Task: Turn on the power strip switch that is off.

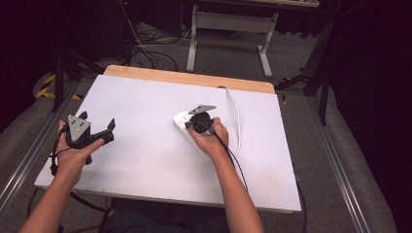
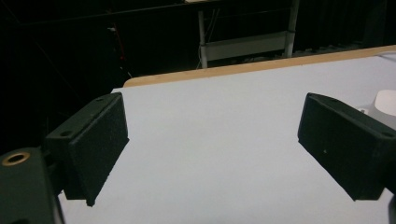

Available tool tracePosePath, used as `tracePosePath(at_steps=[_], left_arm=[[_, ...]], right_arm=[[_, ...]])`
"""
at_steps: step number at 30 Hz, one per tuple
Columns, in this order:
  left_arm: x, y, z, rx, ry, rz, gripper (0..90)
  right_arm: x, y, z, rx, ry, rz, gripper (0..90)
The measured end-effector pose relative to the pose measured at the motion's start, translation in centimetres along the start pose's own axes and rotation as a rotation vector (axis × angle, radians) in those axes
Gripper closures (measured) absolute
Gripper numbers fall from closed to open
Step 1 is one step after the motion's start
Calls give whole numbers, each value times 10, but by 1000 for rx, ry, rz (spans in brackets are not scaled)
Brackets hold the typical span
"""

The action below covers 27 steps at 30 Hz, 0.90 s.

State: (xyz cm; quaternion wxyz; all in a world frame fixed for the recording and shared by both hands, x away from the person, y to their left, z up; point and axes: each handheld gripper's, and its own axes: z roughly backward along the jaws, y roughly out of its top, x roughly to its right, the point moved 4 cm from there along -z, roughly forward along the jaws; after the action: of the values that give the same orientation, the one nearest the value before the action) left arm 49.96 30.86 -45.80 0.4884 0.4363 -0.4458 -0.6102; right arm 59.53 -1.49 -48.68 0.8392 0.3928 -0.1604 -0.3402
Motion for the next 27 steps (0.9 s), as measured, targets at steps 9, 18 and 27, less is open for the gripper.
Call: tracePosePath(at_steps=[9,18,27], left_arm=[[2,0,-1,-1,-5,-4,97],[4,-1,-2,-9,-12,-8,98],[4,0,-2,-5,-14,-6,100]], right_arm=[[-1,1,-2,-26,-8,-22,900],[-5,5,-4,-77,-42,12,900],[-6,10,-5,-124,-50,10,900]])
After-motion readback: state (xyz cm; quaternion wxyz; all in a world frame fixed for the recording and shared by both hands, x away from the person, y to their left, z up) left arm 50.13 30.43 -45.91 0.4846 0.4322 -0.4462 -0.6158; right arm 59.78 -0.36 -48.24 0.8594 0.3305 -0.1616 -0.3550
